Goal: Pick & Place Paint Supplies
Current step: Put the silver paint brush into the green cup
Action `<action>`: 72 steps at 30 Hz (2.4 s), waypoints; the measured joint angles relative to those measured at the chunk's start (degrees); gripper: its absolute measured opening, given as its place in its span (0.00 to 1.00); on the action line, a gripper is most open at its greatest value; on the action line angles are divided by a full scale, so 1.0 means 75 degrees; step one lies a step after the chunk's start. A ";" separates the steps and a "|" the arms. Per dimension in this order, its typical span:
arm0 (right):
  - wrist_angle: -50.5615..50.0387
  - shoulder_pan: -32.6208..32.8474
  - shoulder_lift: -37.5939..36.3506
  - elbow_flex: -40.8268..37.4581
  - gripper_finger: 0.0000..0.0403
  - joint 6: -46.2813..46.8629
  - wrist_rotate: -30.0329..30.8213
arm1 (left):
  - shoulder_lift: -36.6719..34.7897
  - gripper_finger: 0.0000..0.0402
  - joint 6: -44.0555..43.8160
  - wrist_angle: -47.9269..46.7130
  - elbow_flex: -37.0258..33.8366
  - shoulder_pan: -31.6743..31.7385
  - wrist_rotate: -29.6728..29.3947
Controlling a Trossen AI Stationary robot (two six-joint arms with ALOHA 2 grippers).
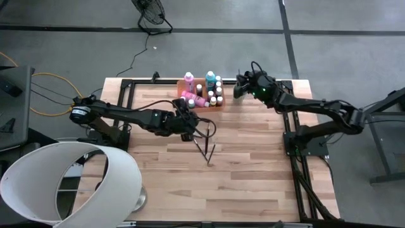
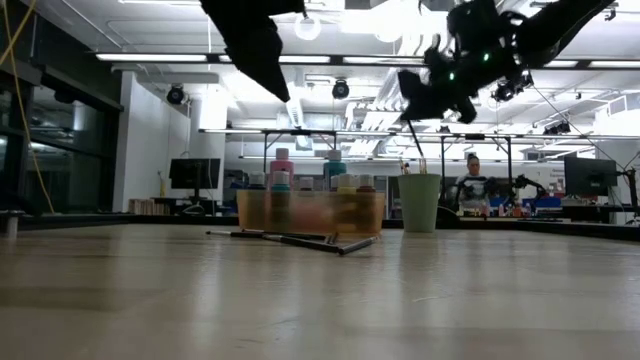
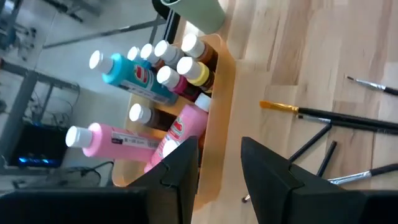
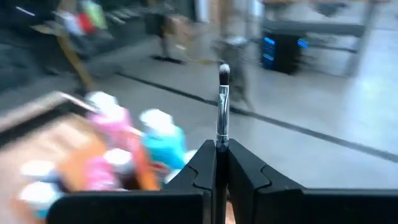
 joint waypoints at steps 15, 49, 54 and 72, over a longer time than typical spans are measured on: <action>0.0477 -0.0872 0.1312 -0.0012 0.03 -0.0001 0.0014 | 0.0006 0.29 -0.1263 -0.0018 0.0000 0.0001 -0.0135; -0.1889 -0.0913 -0.0003 -0.0012 0.45 0.0587 -0.1792 | 0.0017 0.29 -0.1838 -0.2030 0.0006 0.1403 0.2888; -0.2279 -0.0913 -0.0620 -0.0012 0.44 0.0417 -0.2193 | 0.0017 0.29 -0.0380 -0.2362 0.0004 0.2129 0.4252; -0.2798 -0.0916 -0.1552 -0.0012 0.44 0.0466 -0.2284 | 0.0131 0.29 0.1812 -0.0912 -0.1809 0.2582 0.5484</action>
